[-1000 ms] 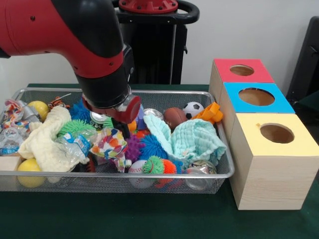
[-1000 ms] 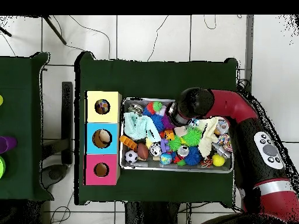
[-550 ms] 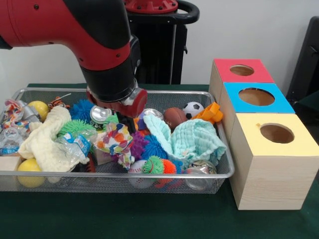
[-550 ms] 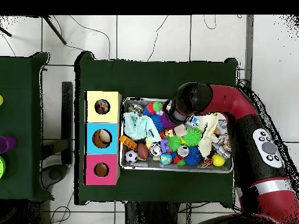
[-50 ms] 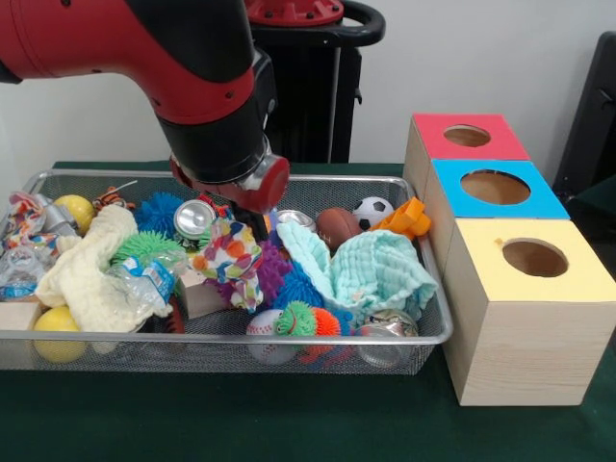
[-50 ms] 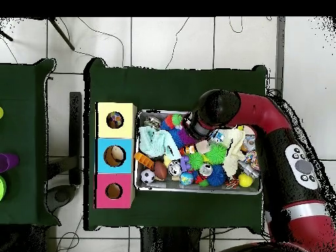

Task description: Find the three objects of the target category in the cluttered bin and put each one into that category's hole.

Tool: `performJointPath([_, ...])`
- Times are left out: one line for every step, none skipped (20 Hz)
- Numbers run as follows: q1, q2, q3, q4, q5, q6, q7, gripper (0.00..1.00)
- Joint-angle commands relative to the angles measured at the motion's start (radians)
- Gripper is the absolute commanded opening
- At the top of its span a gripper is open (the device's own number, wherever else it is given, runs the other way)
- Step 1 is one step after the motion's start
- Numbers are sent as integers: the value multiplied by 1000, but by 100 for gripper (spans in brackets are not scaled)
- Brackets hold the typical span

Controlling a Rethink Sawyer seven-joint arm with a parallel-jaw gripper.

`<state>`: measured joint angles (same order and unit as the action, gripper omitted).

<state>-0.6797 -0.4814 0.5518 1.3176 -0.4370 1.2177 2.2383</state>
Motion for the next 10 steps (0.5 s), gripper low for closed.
performJointPath([18, -19, -47, -18, 38, 126, -30, 0])
performJointPath([19, -24, -49, -9, 41, 121, -26, 0])
performJointPath([19, -24, -52, -3, 43, 112, -24, 0])
performJointPath([20, -26, -54, 2, 45, 106, -23, 0])
performJointPath([20, -27, -56, 6, 47, 101, -24, 0])
performJointPath([19, -27, -58, 10, 49, 95, -27, 0])
performJointPath([18, -30, -59, 17, 50, 87, -28, 0])
performJointPath([18, -33, -61, 25, 49, 76, -32, 0])
performJointPath([17, -34, -60, 34, 44, 52, -35, 0])
performJointPath([15, -33, -61, 51, 40, 21, -31, 0])
